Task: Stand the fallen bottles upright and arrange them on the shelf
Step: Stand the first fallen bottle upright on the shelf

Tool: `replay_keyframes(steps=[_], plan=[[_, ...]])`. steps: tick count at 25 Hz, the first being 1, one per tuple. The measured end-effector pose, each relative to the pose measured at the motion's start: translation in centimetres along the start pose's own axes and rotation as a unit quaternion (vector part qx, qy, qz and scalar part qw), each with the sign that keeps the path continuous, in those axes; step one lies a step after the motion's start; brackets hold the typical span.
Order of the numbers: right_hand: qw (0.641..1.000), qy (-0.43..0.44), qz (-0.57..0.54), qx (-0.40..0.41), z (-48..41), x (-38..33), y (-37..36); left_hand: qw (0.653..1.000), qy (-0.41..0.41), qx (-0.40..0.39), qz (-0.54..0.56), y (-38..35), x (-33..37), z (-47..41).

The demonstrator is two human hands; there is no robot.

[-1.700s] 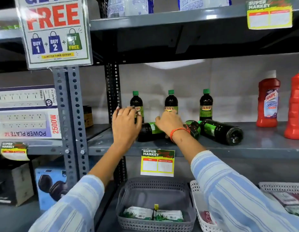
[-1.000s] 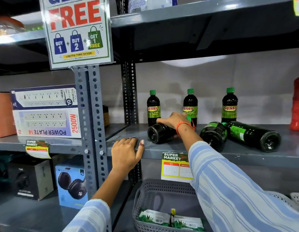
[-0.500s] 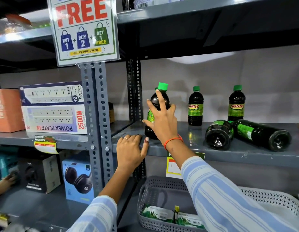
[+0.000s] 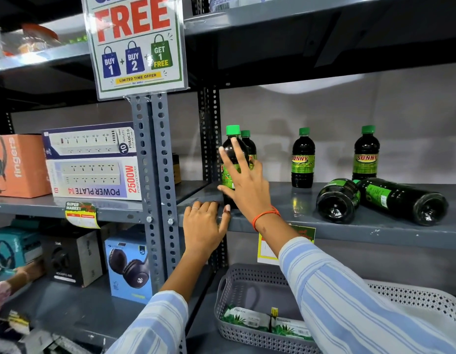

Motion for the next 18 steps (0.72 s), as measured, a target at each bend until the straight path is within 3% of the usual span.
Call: replay_keyframes(steps=[3,5,7,12,18], plan=[[0.985,-0.137,-0.1,-0.025,0.3,0.6,-0.1,0.999,0.031,0.014,-0.01,-0.1,0.0,0.9],[0.946,-0.24,-0.185,-0.117,0.0,0.9,-1.0,0.999,0.042,0.015,-0.006,-0.1,0.2,0.8],[0.899,-0.289,-0.267,-0.191,0.0,1.2,-1.8,0.999,0.039,0.013,-0.004,-0.1,0.2,0.7],[0.817,-0.31,-0.419,-0.247,0.0,2.0,-2.5,0.999,0.038,0.02,-0.004,-0.5,0.1,1.1],[0.826,-0.302,-0.403,-0.254,-0.3,2.0,-3.6,0.998,0.044,0.032,0.018,-0.6,0.2,1.2]])
Point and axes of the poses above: each hand's wrist, its own z-axis away from the middle knuckle, its own y-axis out of the back of the hand, x = y × z, the point moved 1 cm from there along -z, towards the middle knuckle, and after that the axes turned 2 degrees about x, right-handed, at the moved point
